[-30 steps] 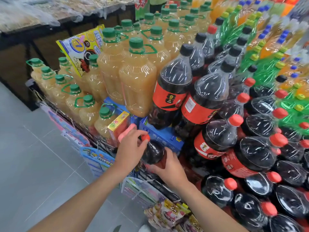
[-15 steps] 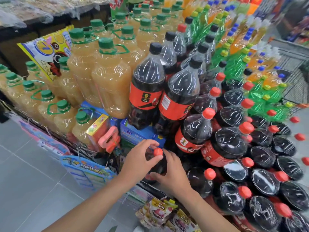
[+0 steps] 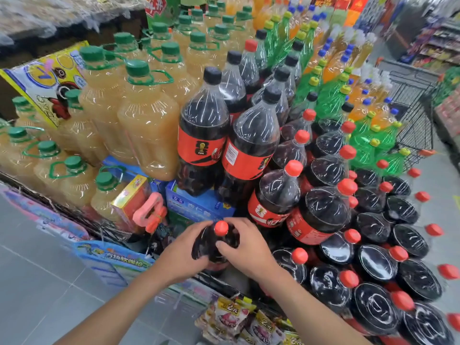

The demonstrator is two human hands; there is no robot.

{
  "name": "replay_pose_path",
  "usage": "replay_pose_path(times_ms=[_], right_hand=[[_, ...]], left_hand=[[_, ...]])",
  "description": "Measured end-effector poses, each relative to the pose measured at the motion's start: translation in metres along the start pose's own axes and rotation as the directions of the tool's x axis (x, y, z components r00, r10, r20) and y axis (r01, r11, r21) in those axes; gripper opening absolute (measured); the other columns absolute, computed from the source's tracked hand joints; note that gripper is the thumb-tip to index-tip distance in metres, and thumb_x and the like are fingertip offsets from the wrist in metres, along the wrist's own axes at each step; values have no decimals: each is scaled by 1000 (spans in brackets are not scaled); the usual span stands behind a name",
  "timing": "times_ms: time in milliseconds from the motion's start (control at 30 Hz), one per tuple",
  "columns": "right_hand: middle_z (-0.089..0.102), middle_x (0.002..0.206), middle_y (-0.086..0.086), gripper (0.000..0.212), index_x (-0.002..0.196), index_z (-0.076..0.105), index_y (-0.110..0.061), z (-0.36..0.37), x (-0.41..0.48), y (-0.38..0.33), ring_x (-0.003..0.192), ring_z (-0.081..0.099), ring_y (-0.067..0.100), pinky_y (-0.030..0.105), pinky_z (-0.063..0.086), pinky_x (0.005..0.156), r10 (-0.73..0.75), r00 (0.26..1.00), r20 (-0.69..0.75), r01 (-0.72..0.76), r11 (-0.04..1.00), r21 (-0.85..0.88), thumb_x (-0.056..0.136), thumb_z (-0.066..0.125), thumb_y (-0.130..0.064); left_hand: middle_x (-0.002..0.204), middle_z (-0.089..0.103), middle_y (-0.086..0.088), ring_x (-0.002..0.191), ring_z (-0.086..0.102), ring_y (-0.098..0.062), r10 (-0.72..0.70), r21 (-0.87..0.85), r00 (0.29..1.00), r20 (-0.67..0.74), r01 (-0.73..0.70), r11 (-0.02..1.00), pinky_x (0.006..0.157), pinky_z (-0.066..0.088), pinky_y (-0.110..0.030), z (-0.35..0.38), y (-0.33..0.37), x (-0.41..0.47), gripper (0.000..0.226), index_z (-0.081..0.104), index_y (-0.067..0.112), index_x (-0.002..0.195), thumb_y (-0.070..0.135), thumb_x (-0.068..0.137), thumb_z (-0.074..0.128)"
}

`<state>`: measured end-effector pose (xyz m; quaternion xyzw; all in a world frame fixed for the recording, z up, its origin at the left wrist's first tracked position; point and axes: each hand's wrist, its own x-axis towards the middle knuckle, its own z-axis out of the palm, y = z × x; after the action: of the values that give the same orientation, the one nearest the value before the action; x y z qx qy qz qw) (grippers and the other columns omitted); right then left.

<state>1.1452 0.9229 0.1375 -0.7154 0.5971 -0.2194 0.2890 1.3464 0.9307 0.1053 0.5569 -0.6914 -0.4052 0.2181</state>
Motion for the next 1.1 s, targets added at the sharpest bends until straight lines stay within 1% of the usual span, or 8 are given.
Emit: replay_pose_path(times_ms=[133, 233, 367, 467, 600, 733, 867, 1100], right_hand=[[63, 107, -9, 35, 111, 71, -28, -15, 14, -21, 100, 62, 9, 29, 49, 93, -112, 993, 27, 112, 993, -19, 77, 77, -36], [61, 95, -4, 26, 97, 73, -25, -21, 25, -27, 89, 61, 14, 33, 50, 83, -115, 991, 72, 123, 985, -119, 75, 82, -33], [56, 86, -7, 21, 89, 73, -19, -26, 29, -29, 78, 53, 10, 26, 43, 72, -125, 986, 107, 144, 972, -186, 74, 83, -29], [59, 88, -5, 18, 88, 73, -19, -30, 26, -27, 80, 57, 11, 22, 40, 70, -119, 987, 111, 138, 972, -188, 75, 81, -27], [59, 90, -6, 17, 88, 72, -23, -33, 18, -21, 83, 59, 12, 29, 48, 77, -94, 989, 112, 114, 975, -190, 75, 79, -31], [57, 89, -8, 16, 88, 70, -24, -43, 9, -13, 85, 56, 11, 30, 47, 77, -67, 992, 104, 88, 973, -216, 76, 78, -32], [59, 90, -7, 17, 89, 70, -26, -57, -3, -4, 87, 58, 14, 33, 48, 78, -33, 995, 98, 58, 964, -258, 76, 76, -33], [61, 105, -2, 26, 108, 70, -22, -65, -13, 5, 103, 57, 18, 35, 46, 84, -31, 994, 102, 62, 947, -316, 83, 73, -31]], left_hand=[[150, 46, 25, 135, 51, 3, -47, -38, 996, 72, 50, 998, 110, 48, -38, 13, -5, 11, 110, 27, 53, 152, 57, 62, 91], [145, 51, 21, 130, 54, -2, -54, -5, 998, 41, 54, 999, 106, 50, -41, 22, -7, 19, 111, 29, 49, 148, 55, 57, 92], [141, 54, 19, 125, 57, -4, -47, 8, 998, 41, 47, 999, 104, 51, -40, 24, -11, 20, 108, 31, 47, 145, 57, 56, 92], [138, 55, 19, 122, 58, -8, -54, 45, 998, 31, 52, 998, 100, 52, -40, 25, -6, 19, 106, 32, 48, 142, 61, 55, 90], [141, 53, 20, 126, 56, -9, -64, 61, 997, 48, 61, 996, 101, 51, -41, 32, -1, 17, 108, 30, 46, 144, 64, 55, 88], [141, 55, 16, 127, 55, -10, -52, 61, 996, 74, 47, 997, 101, 50, -38, 44, 9, 17, 107, 31, 43, 145, 63, 57, 88], [148, 52, 10, 132, 53, -17, -49, 88, 992, 120, 38, 995, 104, 48, -43, 61, 22, 18, 113, 25, 41, 150, 65, 59, 86], [141, 55, 9, 123, 59, -18, -48, 90, 985, 164, 33, 995, 97, 53, -41, 67, 31, 26, 108, 26, 42, 147, 61, 60, 88]])
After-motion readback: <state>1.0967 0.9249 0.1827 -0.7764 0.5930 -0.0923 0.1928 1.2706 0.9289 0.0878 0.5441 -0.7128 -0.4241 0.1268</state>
